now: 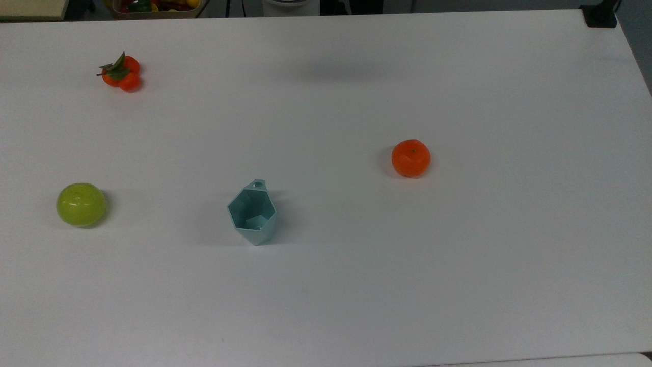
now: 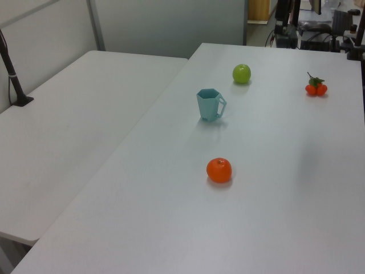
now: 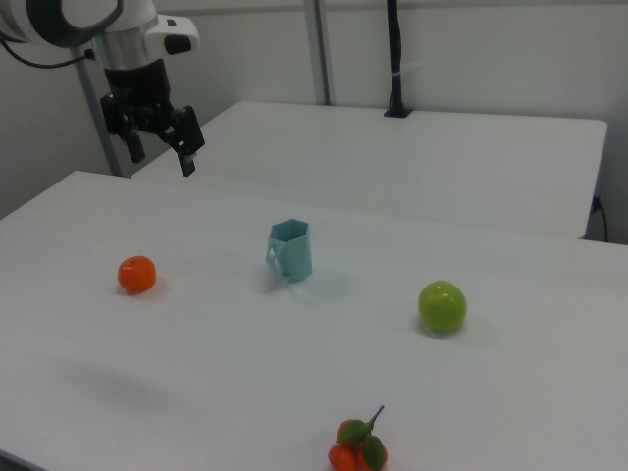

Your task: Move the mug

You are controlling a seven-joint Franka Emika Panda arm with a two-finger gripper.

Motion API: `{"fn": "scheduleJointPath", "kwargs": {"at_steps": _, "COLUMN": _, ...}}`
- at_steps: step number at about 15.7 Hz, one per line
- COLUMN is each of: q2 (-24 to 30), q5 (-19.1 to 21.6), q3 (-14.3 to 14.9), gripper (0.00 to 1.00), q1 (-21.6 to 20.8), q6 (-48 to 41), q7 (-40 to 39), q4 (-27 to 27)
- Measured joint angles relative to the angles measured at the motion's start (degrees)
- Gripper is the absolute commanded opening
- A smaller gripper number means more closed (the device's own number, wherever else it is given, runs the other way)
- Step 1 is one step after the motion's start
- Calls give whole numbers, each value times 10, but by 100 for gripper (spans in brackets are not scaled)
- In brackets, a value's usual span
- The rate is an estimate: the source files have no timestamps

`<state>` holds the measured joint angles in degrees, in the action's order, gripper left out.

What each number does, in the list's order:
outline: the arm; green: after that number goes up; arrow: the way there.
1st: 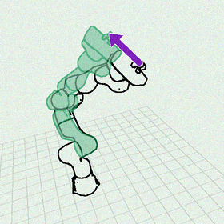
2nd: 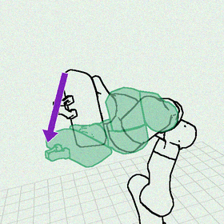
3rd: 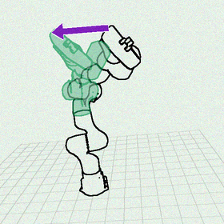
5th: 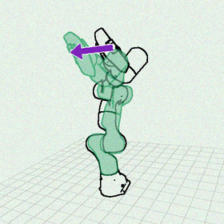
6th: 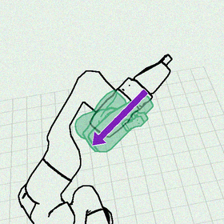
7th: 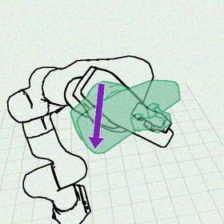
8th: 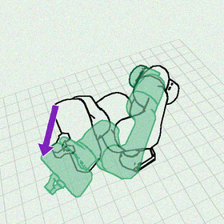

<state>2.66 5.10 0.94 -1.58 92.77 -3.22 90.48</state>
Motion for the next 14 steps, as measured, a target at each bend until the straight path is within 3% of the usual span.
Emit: {"fn": "scheduleJointPath", "kwargs": {"at_steps": 14, "q2": 0, "q5": 0, "q3": 0, "gripper": 100, "q1": -2, "q6": 1, "q7": -1, "q4": 14}}
